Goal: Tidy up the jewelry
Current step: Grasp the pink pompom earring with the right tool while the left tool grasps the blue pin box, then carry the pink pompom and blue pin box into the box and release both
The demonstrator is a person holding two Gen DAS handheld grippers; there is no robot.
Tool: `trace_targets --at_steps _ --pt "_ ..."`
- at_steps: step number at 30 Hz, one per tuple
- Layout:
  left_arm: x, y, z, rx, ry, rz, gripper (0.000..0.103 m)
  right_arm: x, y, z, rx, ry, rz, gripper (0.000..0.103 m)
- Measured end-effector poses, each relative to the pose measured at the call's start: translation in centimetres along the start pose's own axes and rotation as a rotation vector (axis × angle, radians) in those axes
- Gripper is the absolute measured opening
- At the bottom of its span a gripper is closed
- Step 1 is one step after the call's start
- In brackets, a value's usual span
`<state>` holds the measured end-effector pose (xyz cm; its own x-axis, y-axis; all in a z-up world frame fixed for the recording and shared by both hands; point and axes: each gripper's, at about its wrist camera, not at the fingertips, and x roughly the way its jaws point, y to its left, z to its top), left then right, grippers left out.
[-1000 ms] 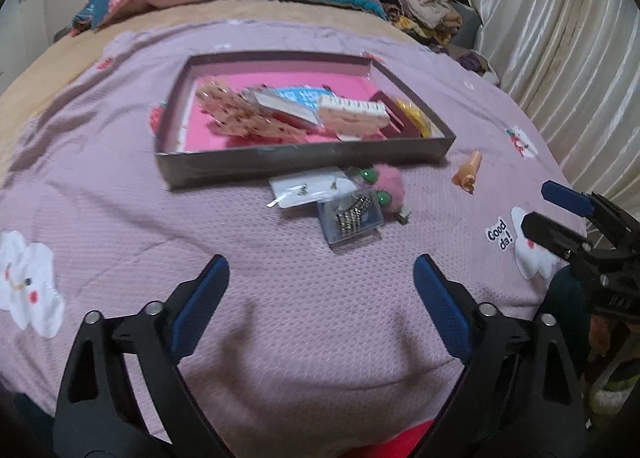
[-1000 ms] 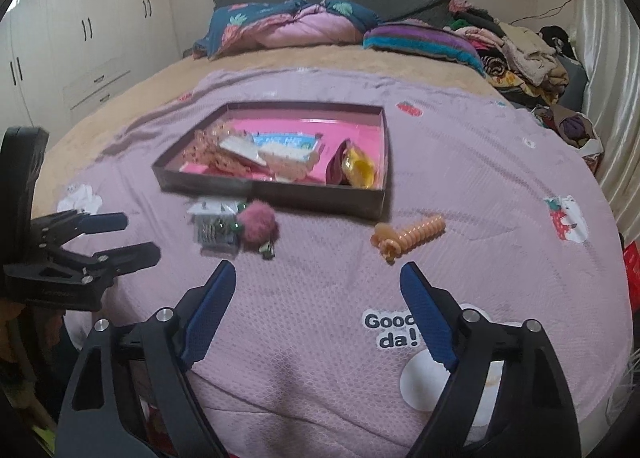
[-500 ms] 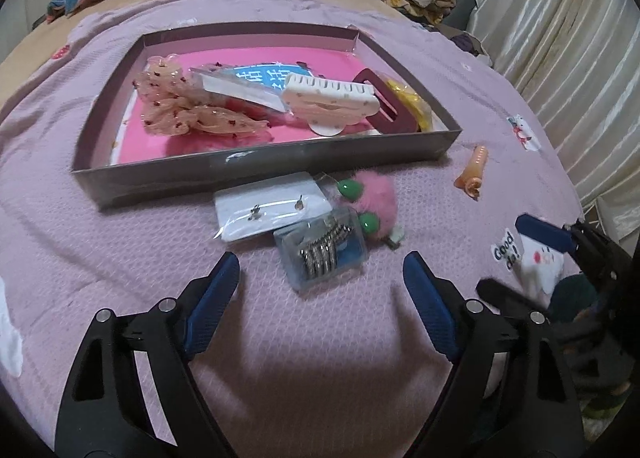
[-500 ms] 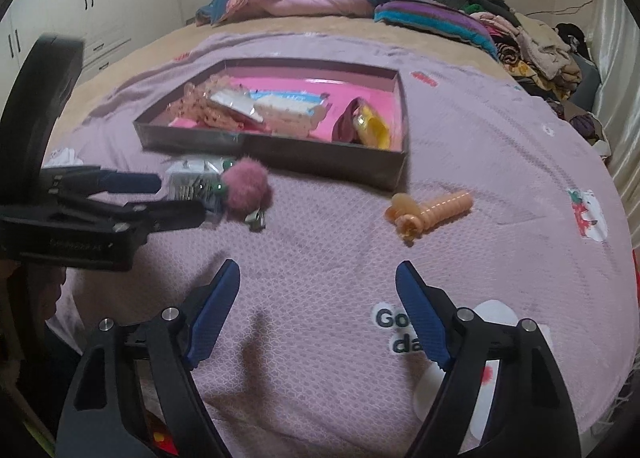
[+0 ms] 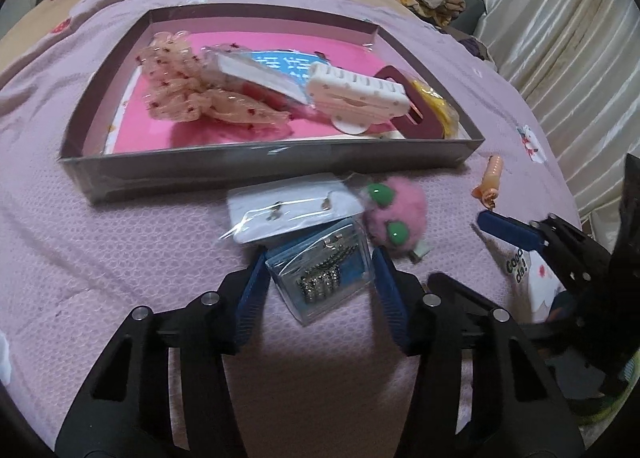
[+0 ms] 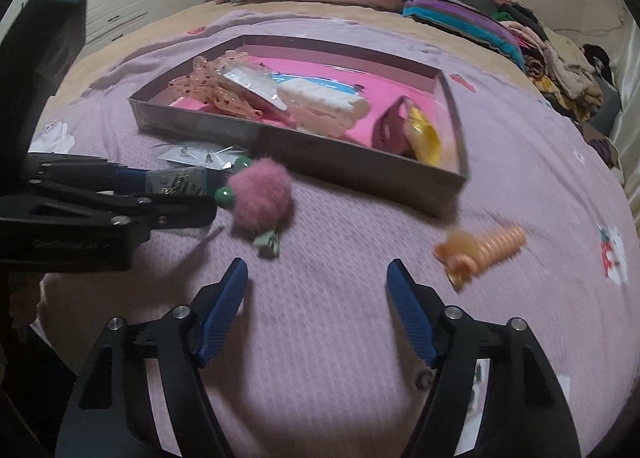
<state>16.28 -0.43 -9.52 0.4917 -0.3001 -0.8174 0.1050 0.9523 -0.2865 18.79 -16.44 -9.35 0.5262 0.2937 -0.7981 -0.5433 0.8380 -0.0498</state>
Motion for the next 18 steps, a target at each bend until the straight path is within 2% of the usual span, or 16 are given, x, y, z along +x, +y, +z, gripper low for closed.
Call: trace_targets --at_steps 5,8,10,18 --pt "-0.9 1.3 -0.3 -0.031 -0.002 -0.005 0.044 1.8 0.8 1.5 -0.04 0.003 0.034 0.055" --pt "-1.7 2.0 -0.4 -0.04 -0.008 0.004 0.044 2.6 1.1 2.3 -0.045 0.003 0.057 0.038" --pt "-2.5 2.6 -0.4 -0.052 -0.017 0.01 0.044 2.6 1.2 2.8 -0.051 -0.009 0.073 0.016" --pt "-6.2 4.4 1.1 -0.072 -0.088 0.033 0.044 -0.3 0.8 4.0 -0.002 -0.073 0.124 0.012"
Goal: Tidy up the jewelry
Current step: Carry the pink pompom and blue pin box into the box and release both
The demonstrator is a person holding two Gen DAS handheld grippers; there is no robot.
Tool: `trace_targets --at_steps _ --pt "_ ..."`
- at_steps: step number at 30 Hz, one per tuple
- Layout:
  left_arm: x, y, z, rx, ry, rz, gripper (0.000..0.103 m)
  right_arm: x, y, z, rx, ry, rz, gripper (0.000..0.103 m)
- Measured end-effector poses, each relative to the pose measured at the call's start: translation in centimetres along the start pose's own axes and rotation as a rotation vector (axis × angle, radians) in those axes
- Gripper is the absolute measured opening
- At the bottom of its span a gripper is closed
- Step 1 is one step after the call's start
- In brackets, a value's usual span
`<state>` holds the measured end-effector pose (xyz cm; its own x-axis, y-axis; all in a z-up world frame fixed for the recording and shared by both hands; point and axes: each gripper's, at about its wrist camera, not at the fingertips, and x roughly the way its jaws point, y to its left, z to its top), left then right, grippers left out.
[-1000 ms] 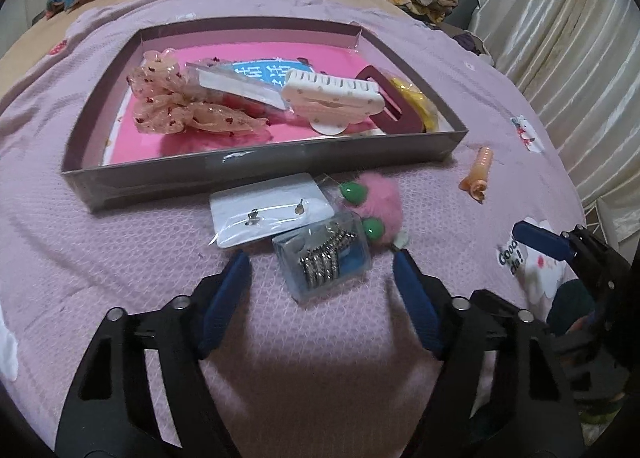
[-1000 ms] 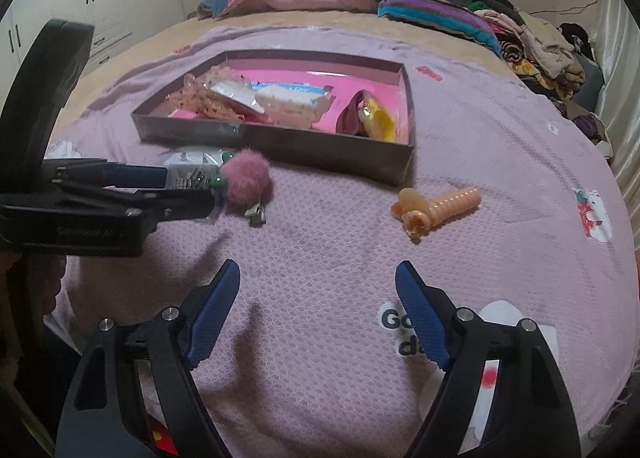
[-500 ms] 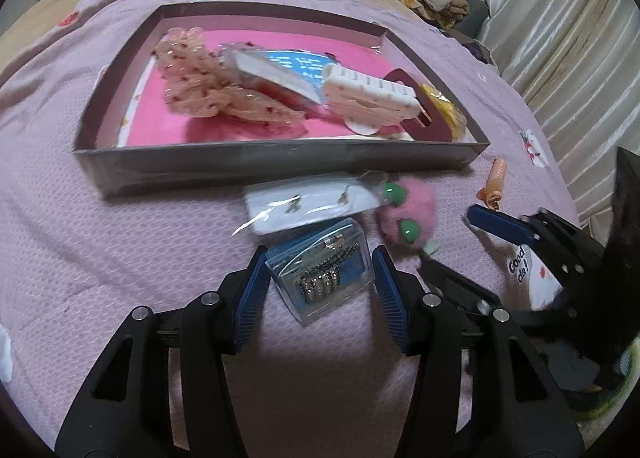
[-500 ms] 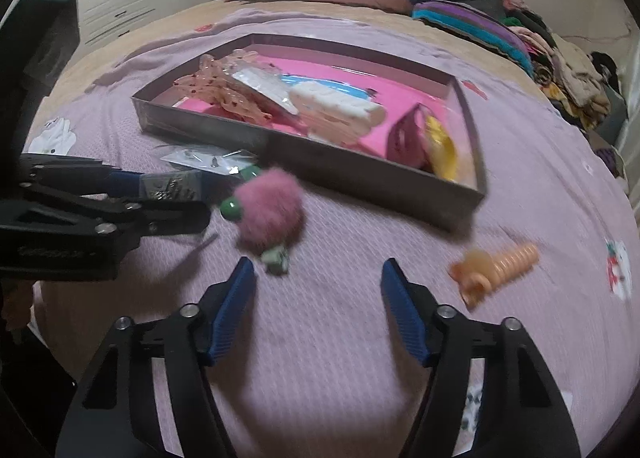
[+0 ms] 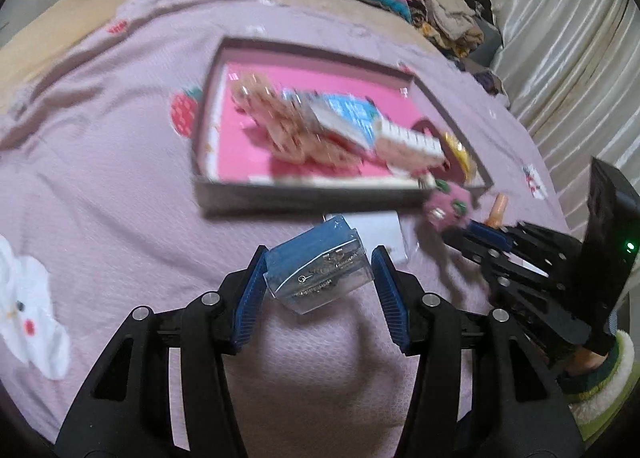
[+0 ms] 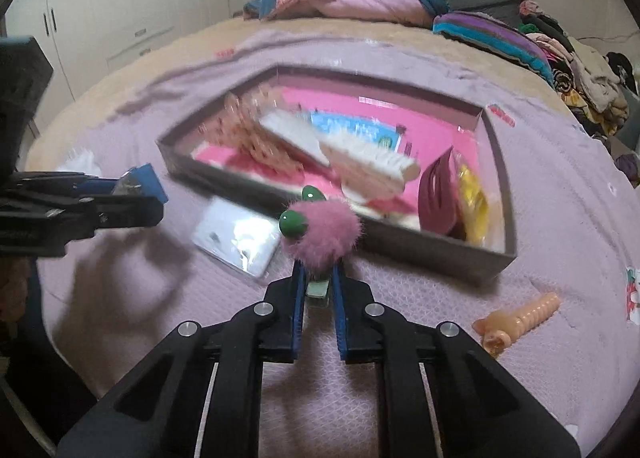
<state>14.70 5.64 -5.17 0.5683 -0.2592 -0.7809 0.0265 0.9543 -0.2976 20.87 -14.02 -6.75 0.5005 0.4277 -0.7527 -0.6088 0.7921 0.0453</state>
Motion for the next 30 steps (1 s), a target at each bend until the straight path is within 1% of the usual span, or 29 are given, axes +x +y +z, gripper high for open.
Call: trace_targets --at_steps 4,10,14,21,27,30 --pt "-1.7 0.4 1.7 0.002 -0.046 0.013 0.044 -3.0 -0.2 1.4 0.025 -0.068 0.02 0.012" --pt "-3.8 0.4 4.4 0.012 -0.104 0.022 0.044 -6.7 -0.9 3.9 0.04 -0.158 0.023 0.012" --pt "-4.6 -0.1 5.8 0.026 -0.137 0.02 0.044 -8.5 -1.8 5.5 0.037 -0.211 -0.006 0.012" --pt "-5.7 -1.7 7.6 0.053 -0.186 0.01 0.044 -11.0 -3.7 7.0 0.066 -0.287 -0.039 0.012" --pt "-5.9 -3.7 9.2 0.093 -0.221 0.01 0.044 -12.1 -5.5 7.7 0.085 -0.327 -0.076 0.012" --pt "-5.5 -4.4 10.0 0.104 -0.226 0.007 0.044 -12.3 -6.5 7.9 0.098 -0.335 -0.099 0.012"
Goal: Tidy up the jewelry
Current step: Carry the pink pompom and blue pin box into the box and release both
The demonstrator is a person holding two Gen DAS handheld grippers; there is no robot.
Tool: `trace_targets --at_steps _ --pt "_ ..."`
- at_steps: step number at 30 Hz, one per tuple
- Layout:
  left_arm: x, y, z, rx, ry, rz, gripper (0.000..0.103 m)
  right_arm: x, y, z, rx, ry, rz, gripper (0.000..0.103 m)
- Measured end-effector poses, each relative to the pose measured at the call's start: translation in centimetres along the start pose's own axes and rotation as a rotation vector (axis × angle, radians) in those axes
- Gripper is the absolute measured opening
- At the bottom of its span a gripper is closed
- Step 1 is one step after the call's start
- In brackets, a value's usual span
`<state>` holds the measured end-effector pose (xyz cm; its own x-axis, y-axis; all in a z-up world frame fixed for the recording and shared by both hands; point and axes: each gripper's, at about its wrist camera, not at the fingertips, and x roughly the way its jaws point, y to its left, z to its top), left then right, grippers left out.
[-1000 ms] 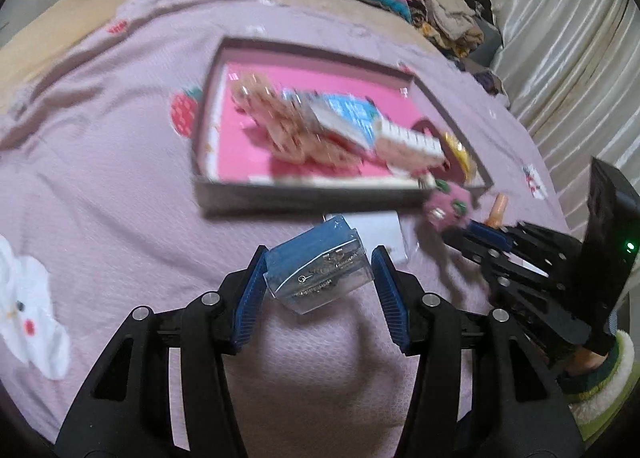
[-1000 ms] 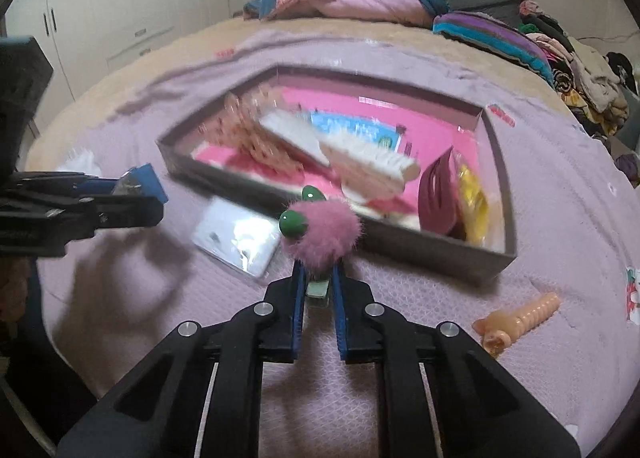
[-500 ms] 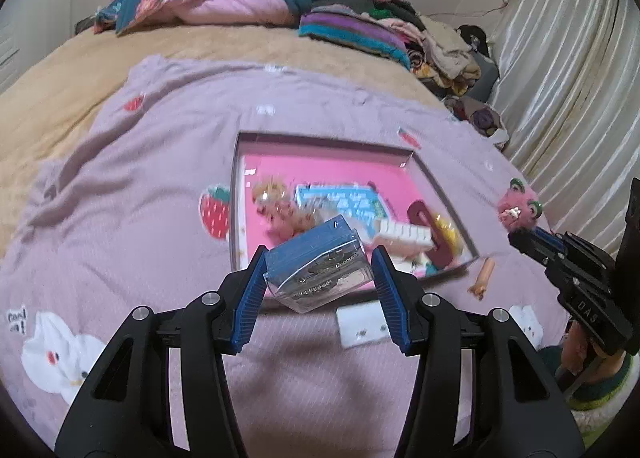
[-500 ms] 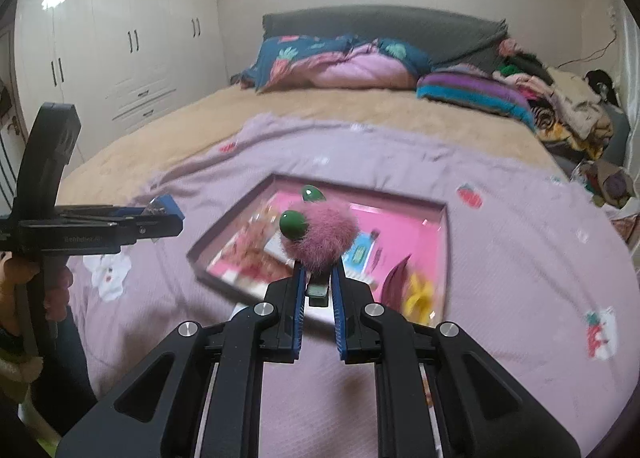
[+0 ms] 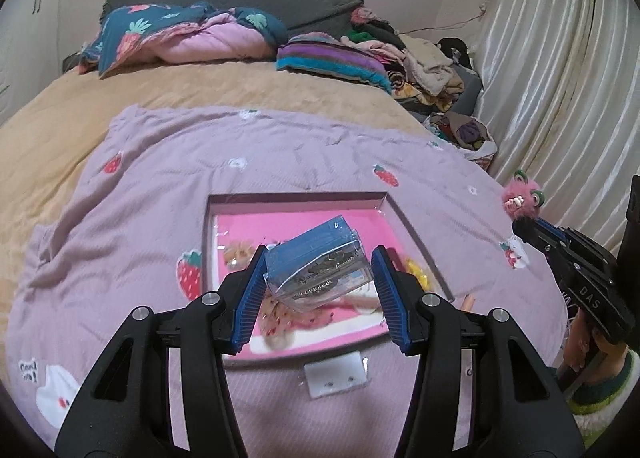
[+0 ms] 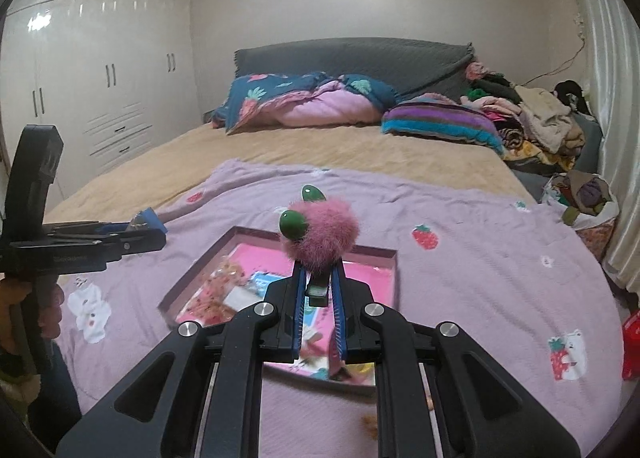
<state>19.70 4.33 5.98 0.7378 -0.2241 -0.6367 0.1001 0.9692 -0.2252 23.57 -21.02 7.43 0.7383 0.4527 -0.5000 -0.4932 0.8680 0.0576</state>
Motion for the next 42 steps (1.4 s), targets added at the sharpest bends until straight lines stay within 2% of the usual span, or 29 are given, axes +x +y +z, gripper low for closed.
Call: trace_targets --at_steps 15,23,34,35,37,39,42 --pt "5.9 -1.8 0.7 0.04 0.06 0.039 0.044 3.4 -2.6 -1.5 0.053 0.058 -0.043 0.012" --pt "9.8 -1.3 0.1 0.04 0.125 0.055 0.044 6.3 -2.6 -3.2 0.078 0.125 -0.029 0.012" --pt "12.6 -1.0 -0.8 0.043 0.171 0.078 0.044 9.9 -0.8 -6.0 0.061 0.244 0.038 0.013" --pt "12.6 -0.9 -0.9 0.042 0.173 0.078 0.044 10.2 -0.6 -6.2 0.055 0.258 0.041 0.015" --pt "12.4 -1.0 -1.0 0.041 0.173 0.078 0.044 10.4 -0.4 -6.5 0.057 0.27 0.045 0.026" --pt "12.3 -1.0 -1.1 0.043 0.17 0.076 0.044 10.4 -0.5 -6.5 0.069 0.275 0.042 0.041" --pt "11.4 -1.2 -1.3 0.045 0.157 0.074 0.049 9.3 -1.1 -6.4 0.1 0.255 0.039 0.044"
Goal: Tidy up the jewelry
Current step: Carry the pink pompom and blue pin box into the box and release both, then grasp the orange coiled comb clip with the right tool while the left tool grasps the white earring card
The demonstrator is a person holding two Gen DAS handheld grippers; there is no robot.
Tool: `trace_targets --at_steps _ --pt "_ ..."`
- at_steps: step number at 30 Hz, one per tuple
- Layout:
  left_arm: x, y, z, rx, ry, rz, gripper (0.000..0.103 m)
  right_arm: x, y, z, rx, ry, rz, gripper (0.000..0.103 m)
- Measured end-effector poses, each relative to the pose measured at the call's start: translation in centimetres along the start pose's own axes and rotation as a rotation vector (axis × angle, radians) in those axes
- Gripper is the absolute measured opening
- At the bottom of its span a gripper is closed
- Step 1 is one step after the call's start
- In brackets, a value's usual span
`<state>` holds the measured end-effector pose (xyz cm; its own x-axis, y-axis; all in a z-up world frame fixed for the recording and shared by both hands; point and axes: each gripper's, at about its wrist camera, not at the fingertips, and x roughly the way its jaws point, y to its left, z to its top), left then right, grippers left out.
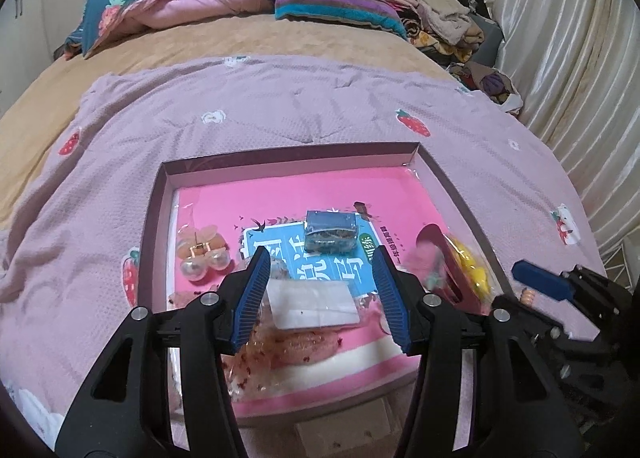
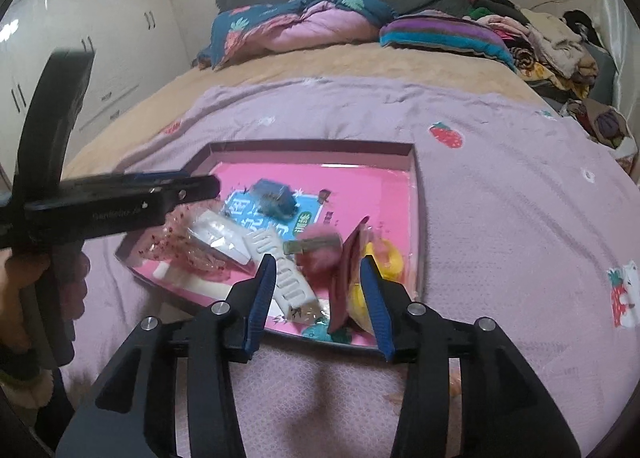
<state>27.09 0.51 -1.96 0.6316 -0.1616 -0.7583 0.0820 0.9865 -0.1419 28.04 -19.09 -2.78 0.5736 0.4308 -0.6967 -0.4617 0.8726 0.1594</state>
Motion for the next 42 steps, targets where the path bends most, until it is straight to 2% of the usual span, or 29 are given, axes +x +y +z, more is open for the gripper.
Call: trace_targets --at_steps 1,3,5,14,17,24,30,35,42 --pt "-0.4 -0.1 -0.2 -0.001 -0.005 0.0 0.054 -0.5 -0.4 0.0 0.011 -0.007 -0.009 0.046" --pt "-1.1 -0.1 -0.5 0.0 -0.014 -0.002 0.056 -1.5 -1.1 -0.2 0.039 -0.023 -0.02 0.051" --pt "-2.0 -0.4 -1.0 0.008 -0.028 0.001 0.064 -2.7 -1.9 -0.5 0.065 -0.043 -0.028 0.054" --pt "-4.7 -0.6 -3.0 -0.003 -0.055 0.004 0.081 -6.6 -3.7 -2.1 0.104 -0.094 -0.107 0.063" --pt "-5.3 -0.5 -3.8 -0.011 -0.058 0.004 0.085 -7.5 -4.1 -2.9 0.108 -0.101 -0.126 0.064" --pt "-5.6 -0.2 -5.9 -0.033 -0.031 0.0 0.086 -8.3 -4.7 -4.5 0.134 -0.085 -0.141 0.064" --pt "-4.9 -0.6 -8.3 -0.029 0.02 -0.008 0.086 -7.6 -4.8 -6.6 0.164 -0.034 -0.129 0.064" --pt "-3.6 -1.1 -10.6 -0.025 0.073 -0.028 0.086 -6.5 -4.7 -8.5 0.195 0.033 -0.1 0.064" --pt "-1.3 -1.5 -12.2 -0.044 0.127 -0.022 0.086 -3.8 -5.9 -9.2 0.273 0.09 -0.079 0.061"
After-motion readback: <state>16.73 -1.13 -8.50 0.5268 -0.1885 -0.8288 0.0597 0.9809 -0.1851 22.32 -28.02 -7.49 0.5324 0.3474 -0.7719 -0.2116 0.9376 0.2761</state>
